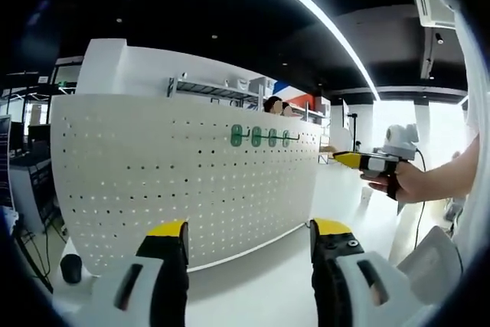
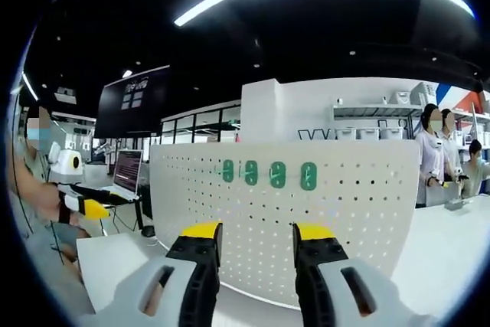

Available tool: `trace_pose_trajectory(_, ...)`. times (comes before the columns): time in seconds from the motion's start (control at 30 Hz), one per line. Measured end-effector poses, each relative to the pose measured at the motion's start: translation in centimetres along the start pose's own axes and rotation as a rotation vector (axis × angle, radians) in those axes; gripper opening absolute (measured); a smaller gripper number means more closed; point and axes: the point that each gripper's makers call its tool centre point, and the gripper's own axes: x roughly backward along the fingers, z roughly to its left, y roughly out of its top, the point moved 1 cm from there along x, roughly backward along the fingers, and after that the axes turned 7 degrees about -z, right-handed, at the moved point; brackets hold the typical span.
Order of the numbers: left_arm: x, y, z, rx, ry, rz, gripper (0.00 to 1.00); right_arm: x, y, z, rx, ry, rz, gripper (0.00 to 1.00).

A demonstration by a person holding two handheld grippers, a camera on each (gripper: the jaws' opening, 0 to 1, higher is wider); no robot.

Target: Insert the hook assembly into the mounting plate slot until the hook locks in place.

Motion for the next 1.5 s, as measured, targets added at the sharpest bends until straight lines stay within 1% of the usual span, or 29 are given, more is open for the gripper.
trace_pose_trajectory(0.3,0.8,-0.2,0.2,0.006,0.007,0.002,0.68,1.6,-0.6,1.1,-0.029,0.004,0.004,0.4)
trace_pose_trajectory(0.43,1.1,-0.3,0.2,-0.003,0.007,0.003,0.7,2.2,-0.9,1.7,-0.03,0.011,0.01,0.42)
trace_pose_trajectory(0.73,1.6,-0.7,0.3,-0.014,0.011,0.01,0.72,3.7,-1.8,2.6,-0.063,0.017,0.02,0.45)
trace_pose_trajectory(0.8,1.8,-0.5,0.3,-0.024,0.013,0.0,0.74,4.0,-1.9,2.7,-0.075,0.016,0.02,0.46)
trace_pose_trajectory(0.9,1.9,-0.4,0.2,-0.017,0.006,-0.004,0.74,4.4,-2.0,2.9,-0.08,0.018,0.022,0.47)
trace_pose_trajectory(1.1,2.4,-1.1,0.2,-0.024,0.007,0.014,0.76,5.6,-2.5,3.1,-0.092,0.013,0.033,0.49)
trace_pose_trajectory(1.23,3.0,-1.5,-0.3,-0.028,-0.005,0.02,0.79,6.5,-3.1,3.1,-0.101,0.0,0.048,0.5)
trace_pose_trajectory(1.33,3.5,-2.0,-0.3,-0.027,-0.006,0.022,0.8,7.0,-3.2,3.2,-0.106,-0.008,0.046,0.51)
trace_pose_trajectory(1.4,3.9,-2.1,-0.4,-0.023,0.003,0.017,0.82,7.4,-3.2,3.2,-0.105,-0.013,0.044,0.51)
trace_pose_trajectory(1.5,4.4,-2.7,-0.2,-0.018,0.01,0.029,0.82,7.9,-3.4,3.3,-0.118,-0.015,0.047,0.52)
